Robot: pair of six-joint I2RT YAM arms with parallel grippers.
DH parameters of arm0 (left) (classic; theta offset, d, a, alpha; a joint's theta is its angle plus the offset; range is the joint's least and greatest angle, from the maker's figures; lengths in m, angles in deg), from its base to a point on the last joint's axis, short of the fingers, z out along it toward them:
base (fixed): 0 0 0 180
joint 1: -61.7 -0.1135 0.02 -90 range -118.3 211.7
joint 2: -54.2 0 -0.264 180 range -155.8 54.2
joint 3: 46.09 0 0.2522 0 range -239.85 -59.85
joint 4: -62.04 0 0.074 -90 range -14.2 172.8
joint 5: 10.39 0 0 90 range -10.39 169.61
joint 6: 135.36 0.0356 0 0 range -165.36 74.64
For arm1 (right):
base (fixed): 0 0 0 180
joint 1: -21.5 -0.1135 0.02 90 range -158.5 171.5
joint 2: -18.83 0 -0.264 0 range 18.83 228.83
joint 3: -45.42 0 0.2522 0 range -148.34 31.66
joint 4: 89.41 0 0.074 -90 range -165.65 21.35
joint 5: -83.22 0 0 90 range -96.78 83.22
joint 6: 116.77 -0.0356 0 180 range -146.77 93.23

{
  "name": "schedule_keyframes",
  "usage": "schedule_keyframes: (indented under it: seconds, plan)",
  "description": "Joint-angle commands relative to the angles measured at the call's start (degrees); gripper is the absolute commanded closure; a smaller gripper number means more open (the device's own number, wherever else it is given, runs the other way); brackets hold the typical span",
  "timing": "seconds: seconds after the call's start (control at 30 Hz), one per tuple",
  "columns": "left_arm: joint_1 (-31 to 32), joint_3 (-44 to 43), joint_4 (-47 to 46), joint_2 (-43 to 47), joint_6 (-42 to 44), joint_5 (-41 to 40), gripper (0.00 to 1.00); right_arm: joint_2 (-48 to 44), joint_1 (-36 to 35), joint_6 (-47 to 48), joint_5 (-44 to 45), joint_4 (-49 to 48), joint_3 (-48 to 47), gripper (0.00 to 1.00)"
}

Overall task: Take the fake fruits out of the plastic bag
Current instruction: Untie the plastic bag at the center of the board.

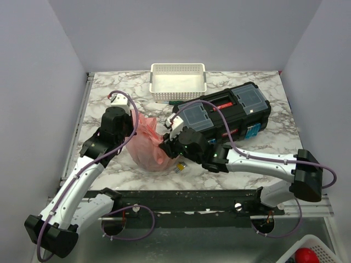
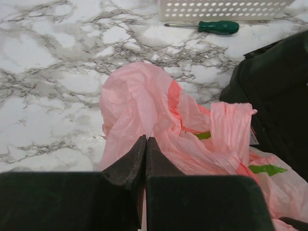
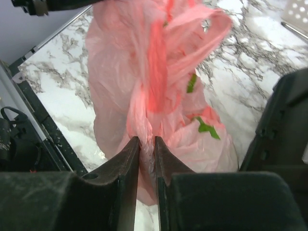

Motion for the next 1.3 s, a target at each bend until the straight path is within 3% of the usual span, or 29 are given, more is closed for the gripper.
schedule_keyframes:
  seconds: [0.0, 0.23, 0.43, 0.6, 0.73, 1.07, 1.1, 1.17, 1.27]
  plan:
    - [-1.1, -1.4, 2.4, 0.9, -2.6, -9.8, 1.00, -5.3, -0.3, -1.8, 3.7, -5.8, 6.7, 0.83]
    - [-2.0, -0.5, 1.3, 2.2, -2.9, -7.5, 1.00, -5.7, -0.2, -4.9, 2.3, -7.9, 10.7, 0.94]
    - [-2.2, -0.5, 0.8, 1.5, 0.4, 3.7, 1.00, -4.2, -0.2, -5.2, 0.6, -8.7, 9.5, 0.94]
    - [-2.1, -1.5, 3.3, 3.8, -2.0, 10.7, 0.62, -4.1, -0.3, -5.3, -0.8, -8.3, 9.1, 0.94]
    - [-2.1, -3.3, 6.0, 7.2, -3.3, 15.9, 0.45, -5.4, -0.2, -5.4, -1.2, -10.1, 10.8, 0.94]
    - [-1.4, -5.2, 7.6, 11.6, -10.0, 34.0, 0.37, -6.1, -0.2, -5.0, -1.0, -11.3, 11.9, 0.94]
    - [-0.7, -5.0, 7.1, 11.2, -11.1, 35.3, 0.38, -6.2, -0.2, -5.0, -1.1, -11.3, 11.9, 0.94]
    - [0.6, -5.6, 8.2, 9.1, -13.2, 35.8, 0.52, -6.5, -0.2, -5.1, -1.0, -11.4, 12.1, 0.94]
    - [1.5, -6.4, 11.9, 5.9, -19.4, 31.9, 0.57, -7.0, -0.2, -5.0, -0.7, -11.4, 12.3, 0.94]
